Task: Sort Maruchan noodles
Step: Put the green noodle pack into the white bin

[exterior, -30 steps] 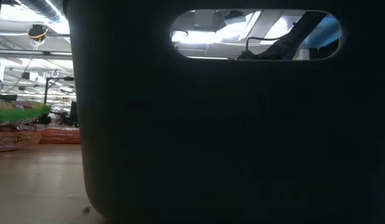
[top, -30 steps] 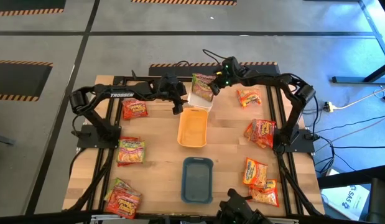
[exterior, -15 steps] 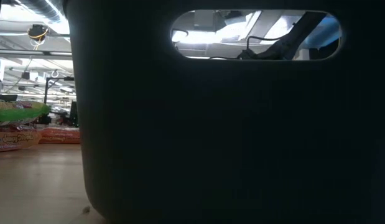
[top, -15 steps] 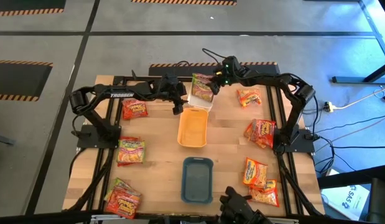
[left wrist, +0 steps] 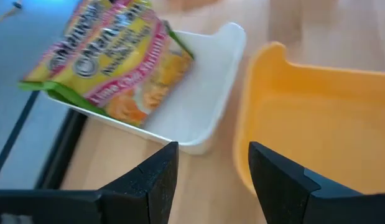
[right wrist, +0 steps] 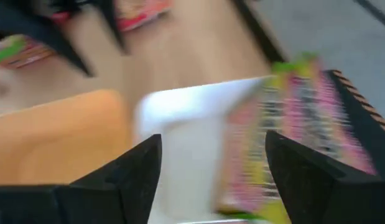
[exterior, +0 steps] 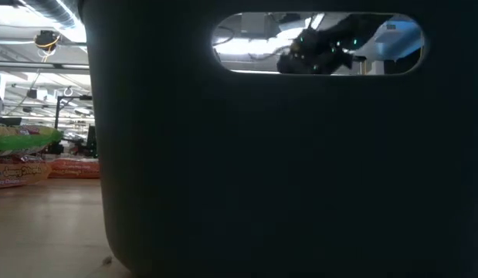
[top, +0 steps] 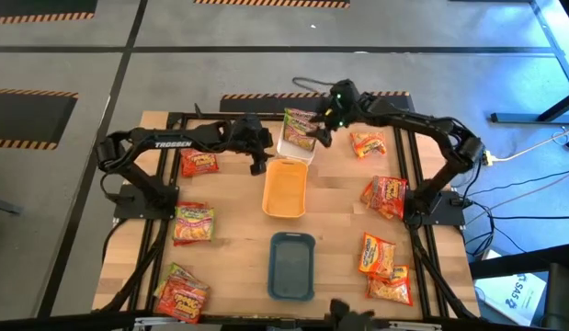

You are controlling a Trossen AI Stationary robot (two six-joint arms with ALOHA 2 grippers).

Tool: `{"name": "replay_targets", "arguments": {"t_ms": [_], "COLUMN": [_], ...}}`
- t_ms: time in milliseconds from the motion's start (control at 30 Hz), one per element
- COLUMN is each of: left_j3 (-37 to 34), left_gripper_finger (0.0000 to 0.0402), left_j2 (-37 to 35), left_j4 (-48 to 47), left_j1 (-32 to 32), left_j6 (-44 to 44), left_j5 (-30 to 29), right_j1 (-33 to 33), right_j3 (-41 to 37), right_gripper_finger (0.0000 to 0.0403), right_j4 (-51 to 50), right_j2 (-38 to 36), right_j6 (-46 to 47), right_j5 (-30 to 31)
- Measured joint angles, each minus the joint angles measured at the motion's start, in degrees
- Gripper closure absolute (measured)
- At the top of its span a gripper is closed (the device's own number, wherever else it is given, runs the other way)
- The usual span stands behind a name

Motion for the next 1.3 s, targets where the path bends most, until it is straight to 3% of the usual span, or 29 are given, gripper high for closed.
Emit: {"name": "replay_targets", "arguments": {"t_ms": [233, 400, 600, 833, 1067, 1300], "left_j3": [0.0, 0.0, -2.4, -3.8, -6.4, -6.4], "left_gripper_finger": [0.0214, 0.0206, 0.0171, 0.0154, 0.0154, 0.0154], "left_j2": [-5.7, -12.9, -19.1, -20.7, -20.7, -21.9], "left_j4": [-11.7, -20.1, -28.1, -32.9, -36.9, -50.3], "left_j1": [-7.5, -14.1, -22.3, -29.9, -33.2, -37.3], "left_j6": [-7.3, -18.9, -33.3, -43.5, -54.8, -67.0], "left_j5": [-4.6, -6.8, -12.8, -12.5, -7.4, -2.1], "right_j1": [11.4, 19.6, 27.9, 33.7, 36.4, 36.3], "right_j3": [-4.3, -8.4, -14.8, -20.4, -23.2, -24.4], "right_gripper_finger": [0.0152, 0.0159, 0.0160, 0.0160, 0.0160, 0.0160], "right_j4": [0.2, 2.2, 10.5, 15.9, 19.8, 25.8], "right_j2": [-5.4, -8.0, -9.0, -9.9, -9.9, -9.9], "right_j6": [2.7, 5.6, 9.4, 10.5, 10.1, 8.8], "right_j5": [0.5, 2.6, 5.6, 7.3, 7.6, 8.2]}}
